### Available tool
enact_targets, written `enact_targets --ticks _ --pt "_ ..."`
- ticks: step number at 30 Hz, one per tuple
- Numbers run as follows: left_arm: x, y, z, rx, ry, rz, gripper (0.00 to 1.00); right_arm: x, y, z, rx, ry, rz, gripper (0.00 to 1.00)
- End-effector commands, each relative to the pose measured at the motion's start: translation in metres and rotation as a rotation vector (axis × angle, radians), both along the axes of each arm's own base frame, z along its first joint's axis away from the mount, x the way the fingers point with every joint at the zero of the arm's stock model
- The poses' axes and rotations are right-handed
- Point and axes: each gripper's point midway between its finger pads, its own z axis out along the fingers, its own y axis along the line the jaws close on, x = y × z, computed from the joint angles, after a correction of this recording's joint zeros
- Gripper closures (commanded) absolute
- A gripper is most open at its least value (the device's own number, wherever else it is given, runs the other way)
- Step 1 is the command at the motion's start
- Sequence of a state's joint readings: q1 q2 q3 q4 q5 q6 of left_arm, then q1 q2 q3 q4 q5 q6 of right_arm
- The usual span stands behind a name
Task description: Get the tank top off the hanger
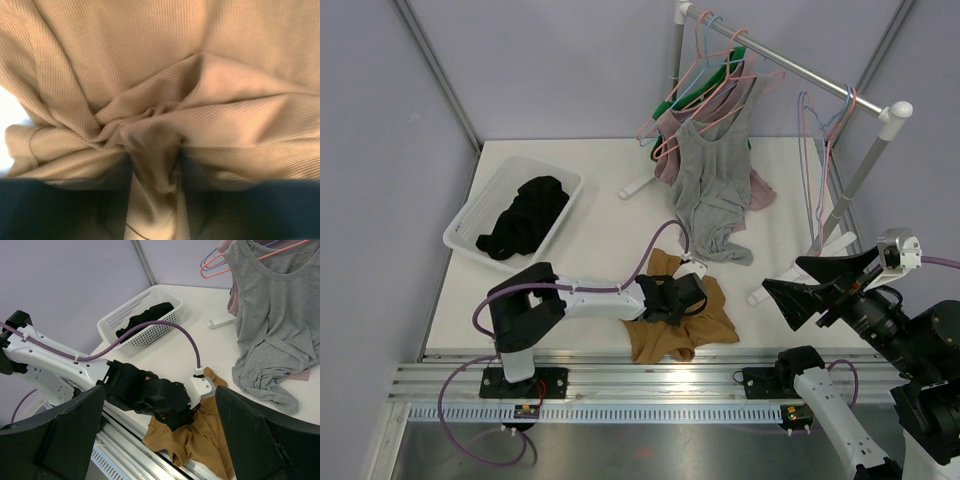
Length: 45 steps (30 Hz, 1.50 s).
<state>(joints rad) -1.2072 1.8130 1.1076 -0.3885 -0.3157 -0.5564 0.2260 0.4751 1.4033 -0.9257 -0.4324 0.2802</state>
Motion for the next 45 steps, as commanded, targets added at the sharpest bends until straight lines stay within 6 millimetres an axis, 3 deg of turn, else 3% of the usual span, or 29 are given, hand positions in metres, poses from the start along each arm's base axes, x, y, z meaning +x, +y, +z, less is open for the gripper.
enact_targets --ticks 1,2,5,9,10,20,22,23,25,26,28,29,31,33,34,35,36,37,38,42,45 --pt "0.012 -0.006 0.006 -0.018 -0.052 0.044 0.92 -0.003 0.003 0.005 -0.013 -0.032 0.027 0.00" --pt "0.014 -0.005 0.011 -0.018 -0.064 0.050 1.00 -0.003 0.003 0.006 -0.012 -0.035 0.025 0.00" --pt "0.023 0.006 0.039 -0.016 -0.129 0.091 1.00 -0.003 0.003 0.007 -0.011 -0.039 0.025 0.01" --pt "0.037 0.036 0.097 -0.016 -0.255 0.178 1.00 -0.003 0.003 0.008 -0.010 -0.044 0.025 0.00" --pt "0.040 0.043 0.120 -0.047 -0.288 0.199 1.00 -0.003 0.003 0.008 -0.010 -0.045 0.025 0.01" --pt "0.083 0.140 0.263 -0.133 -0.483 0.401 1.00 -0.004 0.001 0.012 -0.022 -0.064 0.017 0.01" --pt "0.095 0.163 0.280 -0.122 -0.497 0.437 1.00 -0.005 -0.001 0.015 -0.029 -0.074 0.012 0.01" --pt "0.105 0.179 0.302 -0.154 -0.523 0.486 1.00 -0.005 -0.001 0.016 -0.029 -0.074 0.011 0.00" --pt "0.115 0.187 0.320 -0.198 -0.524 0.472 1.00 -0.004 -0.001 0.017 -0.026 -0.079 0.011 0.00" --pt "0.126 0.205 0.338 -0.229 -0.546 0.526 1.00 -0.005 0.000 0.017 -0.023 -0.080 0.012 0.00" --pt "0.136 0.215 0.353 -0.248 -0.558 0.533 1.00 -0.003 -0.001 0.016 -0.020 -0.081 0.006 0.01" --pt "0.142 0.232 0.372 -0.265 -0.590 0.577 1.00 -0.002 -0.001 0.014 -0.020 -0.080 0.006 0.01" --pt "0.153 0.240 0.378 -0.260 -0.591 0.584 1.00 0.000 0.000 0.011 -0.024 -0.070 0.005 0.01" --pt "0.165 0.268 0.393 -0.250 -0.620 0.656 1.00 0.002 0.000 0.009 -0.030 -0.065 0.005 0.00" --pt "0.175 0.272 0.390 -0.245 -0.605 0.668 1.00 0.003 0.000 0.008 -0.033 -0.061 0.005 0.00" --pt "0.182 0.295 0.389 -0.225 -0.604 0.729 1.00 0.003 -0.001 0.007 -0.038 -0.063 0.000 0.00" --pt "0.188 0.304 0.391 -0.234 -0.602 0.759 1.00 0.004 -0.001 0.007 -0.037 -0.061 -0.004 0.01" --pt "0.196 0.306 0.381 -0.242 -0.566 0.759 1.00 0.004 -0.002 0.008 -0.038 -0.065 -0.007 0.01" --pt "0.203 0.324 0.378 -0.241 -0.560 0.808 1.00 0.004 -0.002 0.008 -0.037 -0.066 -0.010 0.01" --pt "0.227 0.344 0.343 -0.200 -0.478 0.878 0.99 0.009 -0.002 0.008 -0.036 -0.047 -0.016 0.01" --pt "0.239 0.357 0.318 -0.205 -0.404 0.921 0.73 0.017 -0.005 0.011 -0.024 -0.032 -0.051 0.01"
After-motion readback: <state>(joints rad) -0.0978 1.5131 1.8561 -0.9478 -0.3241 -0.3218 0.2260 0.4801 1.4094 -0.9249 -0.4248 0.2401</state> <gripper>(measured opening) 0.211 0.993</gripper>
